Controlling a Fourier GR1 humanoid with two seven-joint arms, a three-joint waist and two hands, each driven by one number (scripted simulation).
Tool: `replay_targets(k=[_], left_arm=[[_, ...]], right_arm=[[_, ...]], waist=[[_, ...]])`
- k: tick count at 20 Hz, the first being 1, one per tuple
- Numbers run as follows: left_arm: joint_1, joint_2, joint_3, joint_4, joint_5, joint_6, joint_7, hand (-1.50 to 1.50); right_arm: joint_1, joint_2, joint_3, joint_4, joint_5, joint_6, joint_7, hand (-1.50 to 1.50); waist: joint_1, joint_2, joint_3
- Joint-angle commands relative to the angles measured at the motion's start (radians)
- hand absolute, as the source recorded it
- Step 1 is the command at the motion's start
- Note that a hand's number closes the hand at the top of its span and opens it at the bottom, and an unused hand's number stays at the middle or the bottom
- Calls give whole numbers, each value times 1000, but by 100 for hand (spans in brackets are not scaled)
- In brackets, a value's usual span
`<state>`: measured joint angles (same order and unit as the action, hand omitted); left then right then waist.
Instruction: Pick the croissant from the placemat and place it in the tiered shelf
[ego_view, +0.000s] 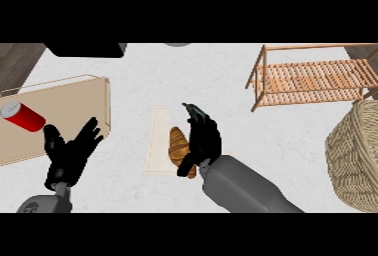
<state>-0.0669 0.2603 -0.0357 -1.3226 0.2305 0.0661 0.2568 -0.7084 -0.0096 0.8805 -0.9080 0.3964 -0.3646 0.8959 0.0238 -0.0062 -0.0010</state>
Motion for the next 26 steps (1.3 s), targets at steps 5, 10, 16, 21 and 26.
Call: replay_targets(k=[5, 10, 16, 21, 26], left_arm=[[34, -25, -12, -95, -19, 40, 67, 0], [-29, -21, 15, 40, -25, -8, 11, 0], [33, -25, 43, 39, -13, -4, -22, 0], [77, -9, 37, -60, -6, -5, 20, 0], [59, 25, 74, -47, 19, -24, 52, 0]], right_arm=[[3, 9, 77, -3, -82, 56, -83, 150], [-36, 9, 139, -32, -119, -32, -107, 150], [115, -331, 107, -320, -138, 82, -370, 150], [249, -613, -5, -601, -247, 97, -552, 150], [282, -810, -157, -884, -256, 47, -529, 150]], waist=[[-1, 8, 2], [-3, 10, 1], [-48, 3, 1], [-60, -6, 2], [-75, -11, 1]])
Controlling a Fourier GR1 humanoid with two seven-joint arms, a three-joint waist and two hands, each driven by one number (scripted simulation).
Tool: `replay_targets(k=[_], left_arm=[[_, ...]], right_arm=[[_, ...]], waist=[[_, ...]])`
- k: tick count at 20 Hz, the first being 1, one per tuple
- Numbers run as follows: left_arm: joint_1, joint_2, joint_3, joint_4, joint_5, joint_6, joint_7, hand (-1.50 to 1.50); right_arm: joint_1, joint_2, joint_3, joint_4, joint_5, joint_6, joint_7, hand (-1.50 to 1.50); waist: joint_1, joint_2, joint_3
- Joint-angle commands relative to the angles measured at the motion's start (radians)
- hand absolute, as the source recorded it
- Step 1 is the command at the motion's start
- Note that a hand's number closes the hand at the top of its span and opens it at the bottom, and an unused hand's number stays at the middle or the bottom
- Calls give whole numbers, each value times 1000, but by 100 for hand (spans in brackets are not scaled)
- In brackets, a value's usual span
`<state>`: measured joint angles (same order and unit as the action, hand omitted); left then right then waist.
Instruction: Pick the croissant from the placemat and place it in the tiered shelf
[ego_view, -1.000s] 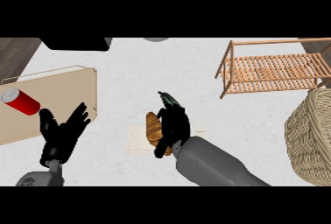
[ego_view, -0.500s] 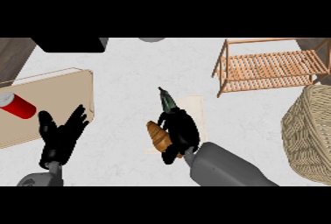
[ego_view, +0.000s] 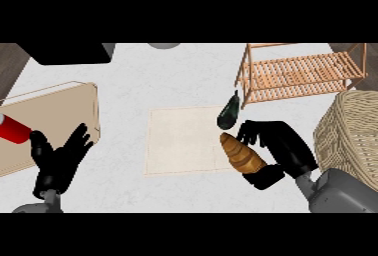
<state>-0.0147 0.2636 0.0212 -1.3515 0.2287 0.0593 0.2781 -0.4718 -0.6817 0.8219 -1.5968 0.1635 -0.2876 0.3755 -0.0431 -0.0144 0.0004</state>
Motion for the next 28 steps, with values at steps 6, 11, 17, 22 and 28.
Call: replay_targets(k=[6, 11, 17, 22, 28], left_arm=[[39, -8, 7, 20, -8, -10, -38, 0], [-23, -40, -13, 33, -35, 21, -24, 0], [-47, -35, -29, -35, -45, 23, 58, 0], [-69, -24, -6, 16, -47, -6, 22, 0], [-26, -77, -28, 18, -67, 7, -12, 0]], right_arm=[[90, -353, -364, -461, -150, -21, 135, 150], [93, -485, -645, -483, -347, 80, 187, 150], [-31, -474, -782, -342, -425, 199, 294, 150], [-134, -468, -868, -131, -450, 297, 239, 150], [-301, -442, -847, 101, -385, 447, 155, 150]], waist=[[-9, 1, -2], [10, 9, -1], [50, 14, -1], [59, 17, -1], [63, 17, -1]])
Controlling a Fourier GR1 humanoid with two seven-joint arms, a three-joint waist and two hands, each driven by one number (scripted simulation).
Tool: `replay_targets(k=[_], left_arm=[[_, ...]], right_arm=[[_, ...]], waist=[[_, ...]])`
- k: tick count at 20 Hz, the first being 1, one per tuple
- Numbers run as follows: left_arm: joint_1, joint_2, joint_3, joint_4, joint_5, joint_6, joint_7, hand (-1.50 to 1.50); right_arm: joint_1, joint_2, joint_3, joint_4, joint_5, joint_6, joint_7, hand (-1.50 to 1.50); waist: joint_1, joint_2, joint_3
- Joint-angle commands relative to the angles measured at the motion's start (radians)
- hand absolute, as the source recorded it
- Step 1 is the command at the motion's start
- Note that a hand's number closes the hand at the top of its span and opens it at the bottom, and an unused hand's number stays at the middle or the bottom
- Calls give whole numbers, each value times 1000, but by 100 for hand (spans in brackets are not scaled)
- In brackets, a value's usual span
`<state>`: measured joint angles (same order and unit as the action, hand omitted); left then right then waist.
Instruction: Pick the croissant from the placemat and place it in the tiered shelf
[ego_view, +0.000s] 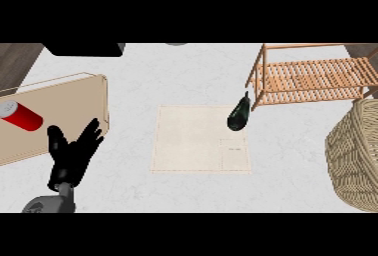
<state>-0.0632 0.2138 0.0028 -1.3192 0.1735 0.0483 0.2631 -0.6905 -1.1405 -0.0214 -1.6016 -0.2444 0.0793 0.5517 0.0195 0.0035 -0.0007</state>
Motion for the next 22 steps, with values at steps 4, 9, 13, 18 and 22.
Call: replay_targets(k=[4, 9, 13, 18, 22], left_arm=[[-23, 4, 11, -39, -5, 10, 57, 0], [12, -3, 3, -42, -2, -23, 25, 0], [10, 14, 24, -56, 8, -36, 44, 0], [87, -25, -1, -19, -26, -44, -65, 0], [51, -19, 4, -77, -32, -7, 22, 0]], right_arm=[[-150, 73, 35, 298, 102, 147, -163, 150], [-277, 142, 94, 474, 221, 198, -266, 150], [-275, 221, 118, 525, 326, 151, -326, 150], [-377, 299, 123, 695, 413, 124, -394, 150], [-410, 282, 106, 854, 484, 128, -536, 150]], waist=[[9, 2, 0], [15, 3, 0], [5, 0, 0], [10, 2, 0], [8, 2, 1]])
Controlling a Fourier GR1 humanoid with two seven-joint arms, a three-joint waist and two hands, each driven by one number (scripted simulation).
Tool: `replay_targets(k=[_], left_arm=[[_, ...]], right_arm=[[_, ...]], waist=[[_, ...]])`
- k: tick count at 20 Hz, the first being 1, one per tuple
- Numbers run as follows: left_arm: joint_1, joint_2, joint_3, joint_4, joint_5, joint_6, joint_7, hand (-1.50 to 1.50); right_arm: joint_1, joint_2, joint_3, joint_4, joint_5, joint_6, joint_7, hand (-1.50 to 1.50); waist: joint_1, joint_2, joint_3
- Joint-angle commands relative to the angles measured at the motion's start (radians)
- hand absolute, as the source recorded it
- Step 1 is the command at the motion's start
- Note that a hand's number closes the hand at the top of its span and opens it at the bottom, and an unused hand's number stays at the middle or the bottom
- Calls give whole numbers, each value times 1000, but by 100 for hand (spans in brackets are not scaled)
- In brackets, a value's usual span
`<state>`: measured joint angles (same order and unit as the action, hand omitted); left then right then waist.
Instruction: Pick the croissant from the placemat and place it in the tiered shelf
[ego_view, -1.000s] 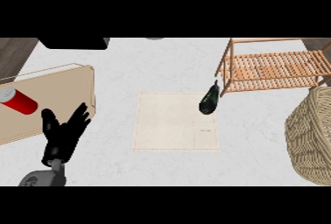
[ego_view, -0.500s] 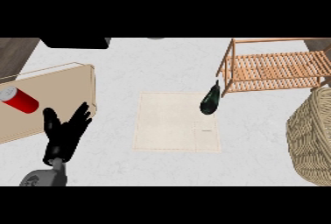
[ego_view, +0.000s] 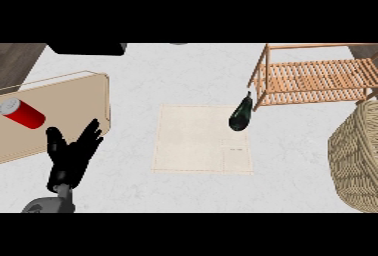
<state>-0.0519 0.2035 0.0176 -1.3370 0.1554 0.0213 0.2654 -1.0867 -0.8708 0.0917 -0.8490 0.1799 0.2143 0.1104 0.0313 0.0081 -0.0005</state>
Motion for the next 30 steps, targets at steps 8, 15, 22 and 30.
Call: replay_targets(k=[8, 15, 22, 30], left_arm=[[-24, 11, 25, 60, -8, -28, -20, 0], [22, -3, 21, -7, -12, -16, 2, 0], [-42, 10, 47, 32, 5, -34, 9, 0], [-36, 0, 41, 15, -1, -29, 25, 0]], right_arm=[[-130, 65, -61, 316, 118, -54, -253, 150], [-153, 125, -43, 331, 191, -61, -231, 150], [-170, 79, -205, 428, 77, -73, -228, -150], [-251, 91, -347, 491, -50, -41, -161, -150]], waist=[[-2, 3, 0], [-8, -4, 0], [-9, 0, 1], [-3, 0, 1]])
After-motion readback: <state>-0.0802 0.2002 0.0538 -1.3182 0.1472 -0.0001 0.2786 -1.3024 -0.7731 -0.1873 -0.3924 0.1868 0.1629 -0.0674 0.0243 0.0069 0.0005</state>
